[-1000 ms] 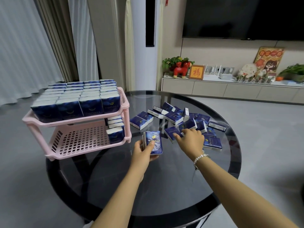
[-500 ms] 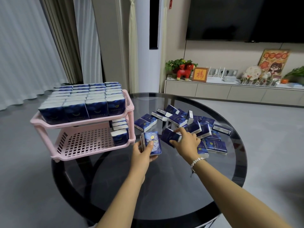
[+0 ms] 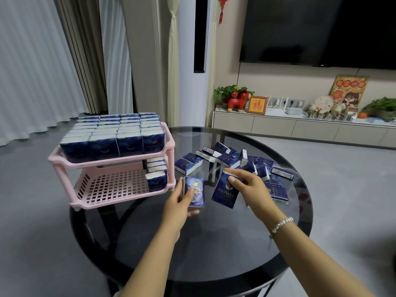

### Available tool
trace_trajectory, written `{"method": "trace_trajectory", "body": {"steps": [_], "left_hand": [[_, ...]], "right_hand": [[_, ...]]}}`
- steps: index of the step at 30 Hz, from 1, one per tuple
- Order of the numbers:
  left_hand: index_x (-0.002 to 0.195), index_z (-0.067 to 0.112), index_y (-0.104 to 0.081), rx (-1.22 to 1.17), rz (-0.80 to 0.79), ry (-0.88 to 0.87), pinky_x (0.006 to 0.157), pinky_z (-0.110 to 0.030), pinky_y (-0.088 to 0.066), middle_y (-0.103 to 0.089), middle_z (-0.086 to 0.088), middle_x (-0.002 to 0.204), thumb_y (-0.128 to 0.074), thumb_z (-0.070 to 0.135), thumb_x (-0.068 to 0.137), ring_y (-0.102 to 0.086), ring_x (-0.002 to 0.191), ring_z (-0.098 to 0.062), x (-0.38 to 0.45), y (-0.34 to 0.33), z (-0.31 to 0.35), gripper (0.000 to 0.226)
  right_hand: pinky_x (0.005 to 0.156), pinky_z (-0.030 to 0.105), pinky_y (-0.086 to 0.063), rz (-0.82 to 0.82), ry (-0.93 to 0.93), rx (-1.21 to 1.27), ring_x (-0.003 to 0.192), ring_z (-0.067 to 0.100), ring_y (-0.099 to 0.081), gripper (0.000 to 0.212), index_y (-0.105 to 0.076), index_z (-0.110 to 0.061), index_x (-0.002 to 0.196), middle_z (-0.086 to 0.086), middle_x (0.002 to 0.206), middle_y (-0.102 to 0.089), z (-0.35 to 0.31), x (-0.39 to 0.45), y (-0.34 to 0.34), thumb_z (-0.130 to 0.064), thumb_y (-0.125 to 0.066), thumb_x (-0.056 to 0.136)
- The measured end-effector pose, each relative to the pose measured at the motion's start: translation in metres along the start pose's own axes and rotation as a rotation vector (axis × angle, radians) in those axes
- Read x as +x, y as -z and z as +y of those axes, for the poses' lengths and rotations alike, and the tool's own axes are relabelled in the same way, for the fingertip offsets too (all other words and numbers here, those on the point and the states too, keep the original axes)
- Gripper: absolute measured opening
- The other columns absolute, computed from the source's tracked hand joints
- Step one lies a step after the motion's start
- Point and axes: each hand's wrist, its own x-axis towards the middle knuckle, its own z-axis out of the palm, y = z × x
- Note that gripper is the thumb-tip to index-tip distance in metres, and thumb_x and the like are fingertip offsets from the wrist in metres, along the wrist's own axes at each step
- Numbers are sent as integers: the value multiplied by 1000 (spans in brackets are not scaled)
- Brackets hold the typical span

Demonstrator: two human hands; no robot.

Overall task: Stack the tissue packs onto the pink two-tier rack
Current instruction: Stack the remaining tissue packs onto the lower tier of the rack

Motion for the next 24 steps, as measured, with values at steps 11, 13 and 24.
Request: {"method": "trace_trajectory", "body": {"steps": [11,13,24], "left_hand": [[144,23,-40,-46,-235,93,87,-42,-56,-67,-2,119,-47,37,93,-68,98,-18,-8,-14,2,53],[144,23,-39,-34,-272,94,92,-45,-53,-65,-4,123,-56,48,80,-66,107,-21,-8,-14,2,71],[144,27,-38,28,-162,85,78,-36,-56,-65,-1,123,-63,24,90,-68,99,-19,4,-18,-11,60]], "right_hand": [[81,22,-48,-10,115,-166,90,3,-57,15,-67,-32,97,-15,96,-62,0,0,-30,-22,-58,91],[85,24,-47,-8,131,-196,94,7,-56,16,-67,-34,98,-14,97,-59,4,1,-33,-23,-58,91],[96,36,-41,332,-32,-556,110,25,-48,33,-63,-17,117,7,111,-57,41,6,3,-31,-62,87]]}}
